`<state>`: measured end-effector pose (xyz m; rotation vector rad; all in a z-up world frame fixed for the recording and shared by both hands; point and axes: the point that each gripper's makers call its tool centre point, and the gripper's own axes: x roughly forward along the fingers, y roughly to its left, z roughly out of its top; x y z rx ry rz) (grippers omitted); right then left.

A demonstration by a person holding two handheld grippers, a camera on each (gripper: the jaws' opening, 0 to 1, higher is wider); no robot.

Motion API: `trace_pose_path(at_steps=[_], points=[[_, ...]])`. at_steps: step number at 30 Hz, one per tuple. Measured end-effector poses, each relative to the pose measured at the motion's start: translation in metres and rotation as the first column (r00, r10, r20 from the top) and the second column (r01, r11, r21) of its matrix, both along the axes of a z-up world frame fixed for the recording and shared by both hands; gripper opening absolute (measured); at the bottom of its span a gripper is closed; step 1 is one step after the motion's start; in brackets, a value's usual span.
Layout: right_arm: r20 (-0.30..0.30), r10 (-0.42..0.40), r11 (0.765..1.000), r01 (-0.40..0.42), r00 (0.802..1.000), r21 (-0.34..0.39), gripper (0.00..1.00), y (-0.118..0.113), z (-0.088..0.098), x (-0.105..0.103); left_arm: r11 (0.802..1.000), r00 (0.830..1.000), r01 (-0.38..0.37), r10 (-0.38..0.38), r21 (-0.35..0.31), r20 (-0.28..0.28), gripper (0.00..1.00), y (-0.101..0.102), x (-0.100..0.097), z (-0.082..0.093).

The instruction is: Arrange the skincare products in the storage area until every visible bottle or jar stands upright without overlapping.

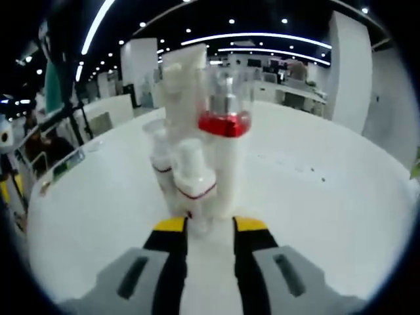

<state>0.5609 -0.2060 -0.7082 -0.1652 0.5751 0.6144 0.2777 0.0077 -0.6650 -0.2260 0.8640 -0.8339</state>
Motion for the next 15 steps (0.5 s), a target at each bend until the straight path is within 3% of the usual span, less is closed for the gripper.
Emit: trace_pose_path(at_steps=[10,15], points=[[-0.009,-0.019,1.0,0.019,1.0,0.004,0.25,-0.006,0.0,0.0,1.0,1.0,-0.026,0.026,0.003,-0.007,0.27,0.004,-0.006,-0.003],[-0.019,-0.022,1.0,0.022,1.0,0.009,0.26,-0.005,0.001,-0.007,0.994,0.994,-0.101,0.103,0.039,-0.041,0.27,0.019,-0.011,-0.015]])
